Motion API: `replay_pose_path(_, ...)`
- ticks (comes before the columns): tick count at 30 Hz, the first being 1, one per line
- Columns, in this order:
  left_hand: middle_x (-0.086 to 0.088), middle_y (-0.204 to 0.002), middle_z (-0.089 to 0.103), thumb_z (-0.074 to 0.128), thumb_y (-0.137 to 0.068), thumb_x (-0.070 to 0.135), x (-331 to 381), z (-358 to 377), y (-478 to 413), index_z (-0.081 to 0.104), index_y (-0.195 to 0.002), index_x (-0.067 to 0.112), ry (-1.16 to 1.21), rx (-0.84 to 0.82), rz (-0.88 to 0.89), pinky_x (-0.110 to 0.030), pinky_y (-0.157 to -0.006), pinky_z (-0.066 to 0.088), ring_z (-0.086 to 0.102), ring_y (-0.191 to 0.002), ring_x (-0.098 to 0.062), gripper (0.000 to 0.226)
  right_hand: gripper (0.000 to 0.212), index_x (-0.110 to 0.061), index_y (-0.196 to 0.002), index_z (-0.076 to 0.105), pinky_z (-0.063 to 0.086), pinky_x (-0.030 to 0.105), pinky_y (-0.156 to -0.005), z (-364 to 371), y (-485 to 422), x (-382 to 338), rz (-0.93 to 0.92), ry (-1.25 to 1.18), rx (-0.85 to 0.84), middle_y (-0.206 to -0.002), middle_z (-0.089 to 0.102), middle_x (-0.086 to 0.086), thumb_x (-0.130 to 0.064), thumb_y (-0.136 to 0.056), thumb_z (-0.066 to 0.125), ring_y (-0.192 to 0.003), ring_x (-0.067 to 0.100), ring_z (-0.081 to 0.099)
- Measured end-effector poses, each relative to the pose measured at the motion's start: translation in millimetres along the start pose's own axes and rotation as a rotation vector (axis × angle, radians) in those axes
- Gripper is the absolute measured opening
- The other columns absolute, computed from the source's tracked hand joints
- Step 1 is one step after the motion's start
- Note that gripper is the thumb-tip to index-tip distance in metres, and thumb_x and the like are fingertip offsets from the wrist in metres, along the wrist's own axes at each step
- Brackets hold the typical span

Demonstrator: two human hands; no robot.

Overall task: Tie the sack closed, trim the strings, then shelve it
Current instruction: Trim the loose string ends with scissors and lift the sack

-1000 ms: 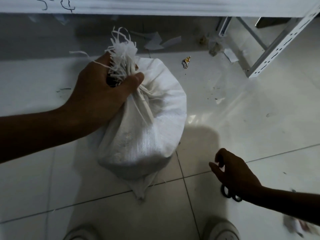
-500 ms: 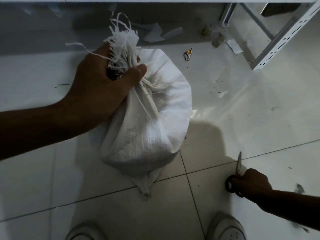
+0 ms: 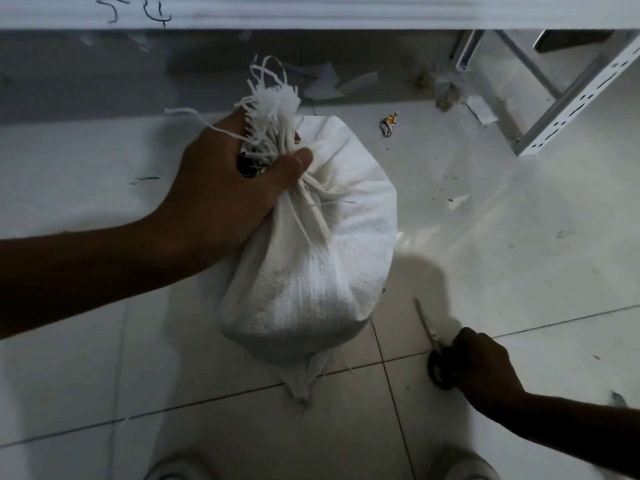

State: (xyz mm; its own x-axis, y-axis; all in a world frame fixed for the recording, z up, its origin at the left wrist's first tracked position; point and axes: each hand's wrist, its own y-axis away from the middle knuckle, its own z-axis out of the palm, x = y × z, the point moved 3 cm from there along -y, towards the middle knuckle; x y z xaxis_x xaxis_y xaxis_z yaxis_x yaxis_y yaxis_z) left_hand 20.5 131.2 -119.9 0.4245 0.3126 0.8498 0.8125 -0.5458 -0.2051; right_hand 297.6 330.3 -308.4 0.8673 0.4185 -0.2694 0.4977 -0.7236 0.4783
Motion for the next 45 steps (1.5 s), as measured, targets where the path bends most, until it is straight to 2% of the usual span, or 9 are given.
replay_pose_path(4,0.019,-0.092,0.069,0.071,-0.085,0.033,-2,-3,-1,0.066,-0.101,0.027,0.004,0.007,0.006,-0.007,-0.081,0.050,0.066,-0.089,0.010,0.017,0.034,-0.010,-0.083,0.049,0.032,0.024,-0.053,-1,0,-8,0.029,-0.058,0.018,-0.090,0.055,0.010,-0.030,-0.079,0.076,-0.074,0.021,0.046)
replay_pose_path(13,0.017,-0.077,0.073,0.071,-0.085,0.030,5,-17,-15,0.068,-0.085,0.032,0.099,-0.051,0.031,-0.013,-0.067,0.053,0.070,-0.074,0.003,0.003,0.038,-0.022,-0.070,0.045,0.037,0.022,-0.053,-7,2,-26,-0.138,0.141,-0.138,-0.075,0.057,-0.004,-0.052,-0.093,0.051,-0.065,0.010,0.053)
replay_pose_path(20,0.009,-0.095,0.077,0.075,-0.073,0.030,19,-34,-40,0.074,-0.097,0.022,-0.015,-0.376,0.065,-0.015,-0.071,0.057,0.071,-0.082,0.002,0.025,0.040,-0.008,-0.076,0.054,0.036,0.013,-0.049,-8,-10,-36,-0.057,-0.172,-0.166,-0.066,0.056,-0.005,-0.044,-0.091,0.059,-0.058,0.006,0.051)
replay_pose_path(24,0.015,-0.082,0.077,0.074,-0.063,0.041,36,-42,-55,0.076,-0.090,0.025,-0.180,-0.544,0.059,-0.015,-0.065,0.054,0.071,-0.072,0.001,0.031,0.041,0.003,-0.068,0.069,0.038,0.025,-0.050,-21,-8,-47,0.085,-0.522,-0.283,-0.053,0.053,0.006,-0.033,-0.088,0.069,-0.047,0.014,0.045)
replay_pose_path(28,0.000,-0.076,0.076,0.079,-0.060,0.047,42,-47,-65,0.077,-0.081,0.015,-0.284,-0.453,0.136,-0.027,-0.063,0.053,0.071,-0.071,-0.015,0.039,0.037,0.005,-0.081,0.075,0.040,0.027,-0.053,-55,2,-73,0.022,-0.687,-0.233,-0.065,0.058,0.011,-0.032,-0.079,0.076,-0.057,0.018,0.047)
replay_pose_path(31,-0.002,-0.069,0.075,0.085,-0.061,0.040,42,-47,-71,0.077,-0.075,0.012,-0.201,-0.401,0.094,-0.016,-0.053,0.049,0.066,-0.059,-0.008,0.032,0.053,0.001,-0.084,0.076,0.041,0.032,-0.062,-81,10,-102,-0.031,-0.792,-0.217,-0.072,0.059,0.011,-0.047,-0.062,0.079,-0.066,0.021,0.047)
replay_pose_path(34,-0.023,-0.079,0.073,0.088,-0.060,0.039,38,-52,-74,0.074,-0.081,-0.001,-0.114,-0.340,0.053,-0.023,-0.058,0.049,0.063,-0.063,-0.014,0.048,0.066,-0.004,-0.086,0.076,0.042,0.030,-0.065,-98,18,-133,-0.092,-0.935,-0.244,-0.078,0.063,0.007,-0.058,-0.047,0.079,-0.065,0.017,0.046)
replay_pose_path(37,-0.016,-0.071,0.072,0.086,-0.068,0.029,37,-60,-76,0.074,-0.077,0.000,-0.068,-0.289,0.026,-0.019,-0.055,0.049,0.062,-0.059,-0.011,0.033,0.081,-0.009,-0.074,0.078,0.040,0.029,-0.061,-115,27,-159,-0.210,-1.001,-0.238,-0.066,0.063,0.000,-0.074,-0.026,0.083,-0.055,0.013,0.042)
replay_pose_path(45,-0.012,-0.075,0.075,0.090,-0.063,0.023,23,-73,-87,0.077,-0.080,0.002,0.005,-0.029,-0.141,-0.024,-0.056,0.053,0.067,-0.058,-0.015,0.029,0.076,-0.007,-0.067,0.070,0.027,0.030,-0.050,-132,59,-188,-0.390,-1.028,-0.169,-0.059,0.056,0.006,-0.078,-0.040,0.076,-0.046,0.016,0.036)
